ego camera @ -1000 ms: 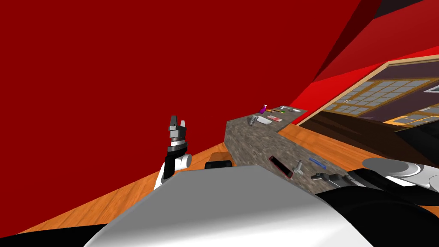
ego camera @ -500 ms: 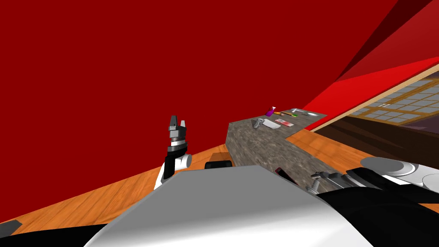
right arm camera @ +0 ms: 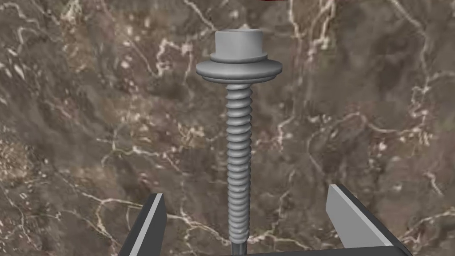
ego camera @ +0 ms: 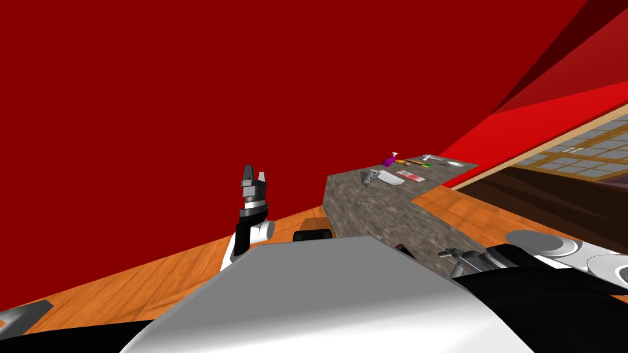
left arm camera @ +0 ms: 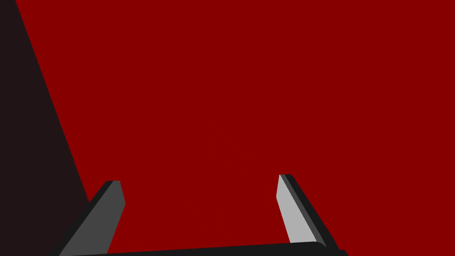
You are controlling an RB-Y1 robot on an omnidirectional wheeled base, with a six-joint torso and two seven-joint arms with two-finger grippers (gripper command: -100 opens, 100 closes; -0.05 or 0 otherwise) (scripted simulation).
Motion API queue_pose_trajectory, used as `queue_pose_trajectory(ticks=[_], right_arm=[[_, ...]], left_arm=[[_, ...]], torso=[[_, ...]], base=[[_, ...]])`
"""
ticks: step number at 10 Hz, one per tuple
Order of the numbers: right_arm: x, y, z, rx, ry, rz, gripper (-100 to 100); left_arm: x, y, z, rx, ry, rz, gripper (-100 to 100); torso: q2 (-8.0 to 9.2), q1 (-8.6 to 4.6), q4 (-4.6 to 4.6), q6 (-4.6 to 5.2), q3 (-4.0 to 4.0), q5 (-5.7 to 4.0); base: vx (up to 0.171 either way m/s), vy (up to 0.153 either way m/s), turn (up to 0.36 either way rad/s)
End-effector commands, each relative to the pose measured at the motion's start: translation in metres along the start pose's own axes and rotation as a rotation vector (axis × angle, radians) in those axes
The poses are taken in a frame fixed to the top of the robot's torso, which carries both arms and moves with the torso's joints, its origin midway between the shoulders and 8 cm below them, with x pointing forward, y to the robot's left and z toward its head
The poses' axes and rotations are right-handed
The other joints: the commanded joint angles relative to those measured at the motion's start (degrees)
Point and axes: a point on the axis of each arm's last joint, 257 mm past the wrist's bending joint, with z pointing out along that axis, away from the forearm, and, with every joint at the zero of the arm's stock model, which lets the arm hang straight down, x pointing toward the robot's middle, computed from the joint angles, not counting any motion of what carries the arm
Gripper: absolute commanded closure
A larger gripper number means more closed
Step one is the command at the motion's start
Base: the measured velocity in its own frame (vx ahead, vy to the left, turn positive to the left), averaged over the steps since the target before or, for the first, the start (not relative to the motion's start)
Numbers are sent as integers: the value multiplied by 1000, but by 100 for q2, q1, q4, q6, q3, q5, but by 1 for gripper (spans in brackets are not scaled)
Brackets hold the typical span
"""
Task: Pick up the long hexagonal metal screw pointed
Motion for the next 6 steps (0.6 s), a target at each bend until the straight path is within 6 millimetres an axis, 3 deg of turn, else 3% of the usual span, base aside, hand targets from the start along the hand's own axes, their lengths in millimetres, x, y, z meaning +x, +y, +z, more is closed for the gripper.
queue_pose_trajectory(ticks=[1, 6], right_arm=[[3, -2, 6, 3, -7, -34, -100], [12, -8, 19, 8, -20, -115, -100]], left_arm=[[0, 0, 0, 0, 0, 0, 0], [0, 0, 0, 0, 0, 0, 0]], torso=[[0, 0, 0, 0, 0, 0], [-49, -7, -12, 0, -29, -1]], base=[[95, -11, -243], [142, -28, -174]])
